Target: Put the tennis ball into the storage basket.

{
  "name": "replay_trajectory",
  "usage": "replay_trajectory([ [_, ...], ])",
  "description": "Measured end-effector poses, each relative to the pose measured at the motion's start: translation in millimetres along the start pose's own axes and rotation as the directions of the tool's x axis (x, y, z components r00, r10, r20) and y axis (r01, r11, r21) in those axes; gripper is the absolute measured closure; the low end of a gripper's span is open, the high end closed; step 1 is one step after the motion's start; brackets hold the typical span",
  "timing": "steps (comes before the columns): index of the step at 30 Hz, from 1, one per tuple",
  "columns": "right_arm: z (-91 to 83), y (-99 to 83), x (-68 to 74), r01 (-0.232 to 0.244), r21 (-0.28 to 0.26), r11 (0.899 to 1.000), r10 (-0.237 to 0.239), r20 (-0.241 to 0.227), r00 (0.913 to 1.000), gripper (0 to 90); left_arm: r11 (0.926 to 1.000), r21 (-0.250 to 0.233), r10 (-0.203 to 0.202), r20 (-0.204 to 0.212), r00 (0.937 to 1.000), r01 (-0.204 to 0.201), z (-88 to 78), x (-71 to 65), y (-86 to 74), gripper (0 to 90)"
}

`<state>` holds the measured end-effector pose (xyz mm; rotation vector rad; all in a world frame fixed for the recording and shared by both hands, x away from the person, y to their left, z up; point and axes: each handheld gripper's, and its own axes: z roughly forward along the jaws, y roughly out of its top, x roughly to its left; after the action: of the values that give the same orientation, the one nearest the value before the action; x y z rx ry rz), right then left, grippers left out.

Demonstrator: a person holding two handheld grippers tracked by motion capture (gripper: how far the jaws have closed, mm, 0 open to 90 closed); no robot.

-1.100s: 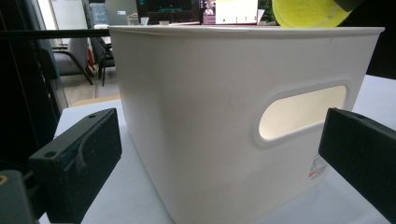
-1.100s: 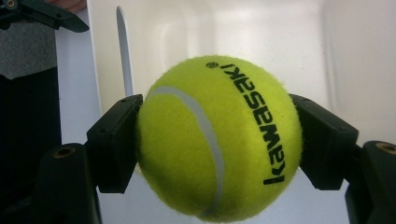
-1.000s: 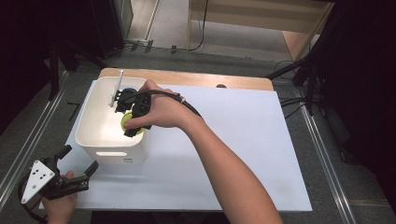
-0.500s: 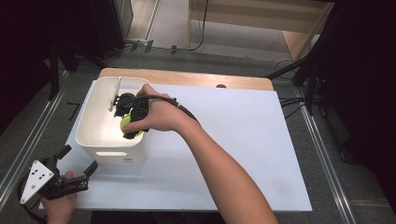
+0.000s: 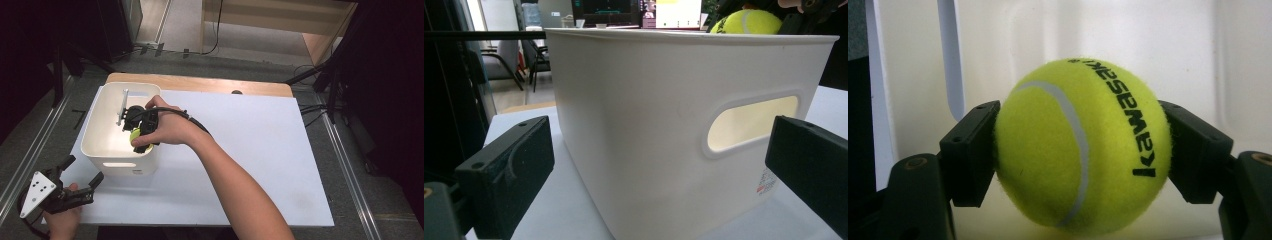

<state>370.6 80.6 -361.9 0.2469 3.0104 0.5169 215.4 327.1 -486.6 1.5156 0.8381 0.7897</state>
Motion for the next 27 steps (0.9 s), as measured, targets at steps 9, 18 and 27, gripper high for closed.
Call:
replay_trajectory([
  [9, -13.1, -9.7, -2.5, -0.034, 0.004, 0.999, 0.034, 0.024, 0.9991, 9.0, 1.0, 0.005, 0.006, -0.001, 1.0, -0.006, 1.5, -1.3, 0.0, 0.0],
  [18, -34.0, -26.8, -3.4, -0.081, -0.041, 0.996, 0.084, 0.077, 0.9935, 9.0, 1.0, 0.008, 0.005, -0.002, 1.0, -0.005, 1.5, -1.5, 0.0, 0.0],
  [27, -42.3, -55.3, -7.9, -0.13, -0.075, 0.989, 0.136, 0.074, 0.988, 1.3, 1.0, 0.008, 0.004, -0.002, 1.0, -0.004, 1.6, -1.5, 0.0, 0.0],
])
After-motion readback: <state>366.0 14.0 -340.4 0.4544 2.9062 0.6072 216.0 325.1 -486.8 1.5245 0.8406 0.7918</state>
